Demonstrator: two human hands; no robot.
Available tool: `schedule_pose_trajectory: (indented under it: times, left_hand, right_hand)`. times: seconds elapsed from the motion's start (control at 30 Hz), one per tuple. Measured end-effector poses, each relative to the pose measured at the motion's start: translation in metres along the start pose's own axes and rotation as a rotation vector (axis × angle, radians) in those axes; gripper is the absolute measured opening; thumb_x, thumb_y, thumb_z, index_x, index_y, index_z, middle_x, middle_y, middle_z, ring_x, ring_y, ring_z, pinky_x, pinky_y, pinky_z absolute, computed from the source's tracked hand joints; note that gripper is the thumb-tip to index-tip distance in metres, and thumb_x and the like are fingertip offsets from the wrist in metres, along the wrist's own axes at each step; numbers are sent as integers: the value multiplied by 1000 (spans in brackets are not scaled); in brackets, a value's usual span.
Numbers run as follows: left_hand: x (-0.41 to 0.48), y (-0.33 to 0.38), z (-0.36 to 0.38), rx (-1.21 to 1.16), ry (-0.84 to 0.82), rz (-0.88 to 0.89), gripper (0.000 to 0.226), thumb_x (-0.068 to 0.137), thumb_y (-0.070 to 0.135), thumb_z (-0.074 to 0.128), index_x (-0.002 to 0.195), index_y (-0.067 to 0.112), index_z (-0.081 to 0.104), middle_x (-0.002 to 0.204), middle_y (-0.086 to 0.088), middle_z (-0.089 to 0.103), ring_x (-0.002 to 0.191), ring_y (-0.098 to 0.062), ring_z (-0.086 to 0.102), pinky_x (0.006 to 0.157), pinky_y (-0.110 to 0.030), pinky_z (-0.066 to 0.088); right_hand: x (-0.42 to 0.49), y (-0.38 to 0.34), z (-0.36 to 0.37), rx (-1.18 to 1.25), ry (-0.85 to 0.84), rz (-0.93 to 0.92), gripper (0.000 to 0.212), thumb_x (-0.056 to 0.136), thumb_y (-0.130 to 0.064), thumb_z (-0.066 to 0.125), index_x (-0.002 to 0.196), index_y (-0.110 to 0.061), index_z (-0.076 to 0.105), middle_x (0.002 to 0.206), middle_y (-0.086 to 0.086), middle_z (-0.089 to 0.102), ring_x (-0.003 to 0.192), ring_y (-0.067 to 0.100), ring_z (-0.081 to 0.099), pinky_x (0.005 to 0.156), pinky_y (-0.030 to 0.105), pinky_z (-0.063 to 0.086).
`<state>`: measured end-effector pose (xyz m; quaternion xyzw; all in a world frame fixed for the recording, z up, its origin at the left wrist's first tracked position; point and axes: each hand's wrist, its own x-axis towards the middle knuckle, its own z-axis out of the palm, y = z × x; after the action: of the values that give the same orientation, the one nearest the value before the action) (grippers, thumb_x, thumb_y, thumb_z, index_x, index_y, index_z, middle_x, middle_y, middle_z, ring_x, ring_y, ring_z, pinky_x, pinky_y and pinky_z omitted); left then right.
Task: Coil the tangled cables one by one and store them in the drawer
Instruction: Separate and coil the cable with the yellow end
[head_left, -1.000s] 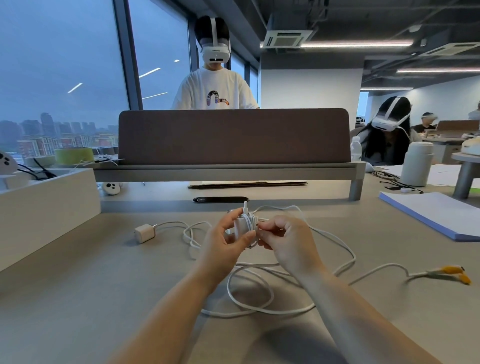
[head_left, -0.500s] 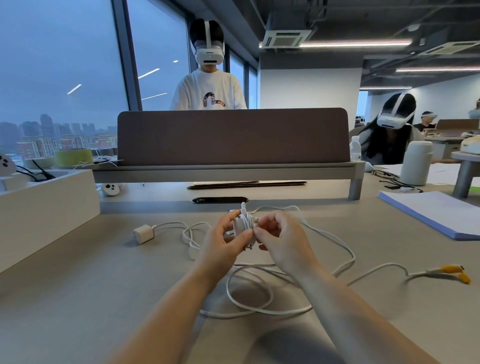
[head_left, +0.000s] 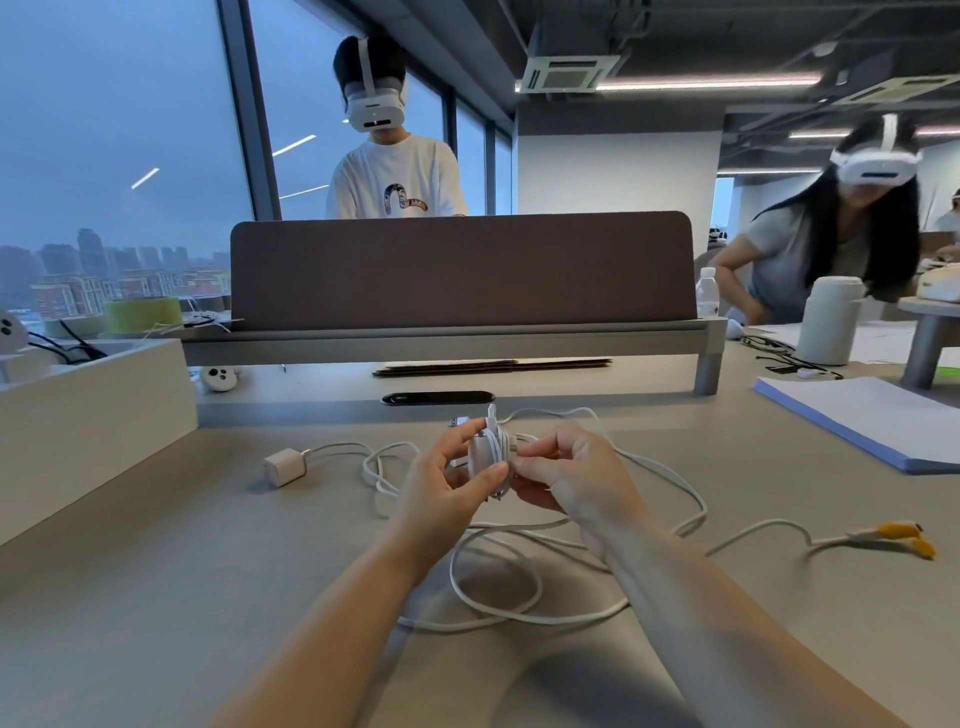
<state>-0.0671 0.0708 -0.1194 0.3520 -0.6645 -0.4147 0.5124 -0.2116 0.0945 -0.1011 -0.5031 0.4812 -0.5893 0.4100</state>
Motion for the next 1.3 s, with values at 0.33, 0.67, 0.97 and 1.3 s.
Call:
schedule_pose_trajectory:
  times: [0.33,0.67,0.97,1.3]
  left_hand:
    - [3,-3,0,69,-5,47,51,84,6,68,131,17,51,111,-2,65,87,-16,70,71,-20,55]
    - [6,-4,0,17,42,53,51,83,7,69,129,16,52,104,2,67,81,-12,70,70,-20,55]
    - [7,-3,1,63,56,103,50,81,10,71,126,21,52,98,7,65,77,-5,69,69,-20,56]
    - [7,-5,-1,-328,1,-182,51,83,14,69,130,19,50,116,-12,64,101,-25,68,87,-36,56]
  right_hand:
    - [-2,-1,2,-281,-12,-201,12,82,4,63,79,-5,70,76,20,68,69,23,64,73,40,56]
    - [-1,6,8,-455,86,-331,25,88,-6,61,96,-26,48,90,-5,67,81,5,63,69,12,48]
    - [-2,3,7,2,-1,-24,14,93,-4,52,104,-13,56,97,6,67,78,13,60,66,22,45]
    - [2,13,8,-1,154,-231,15,82,-11,72,92,-14,61,91,6,67,86,18,65,75,27,57]
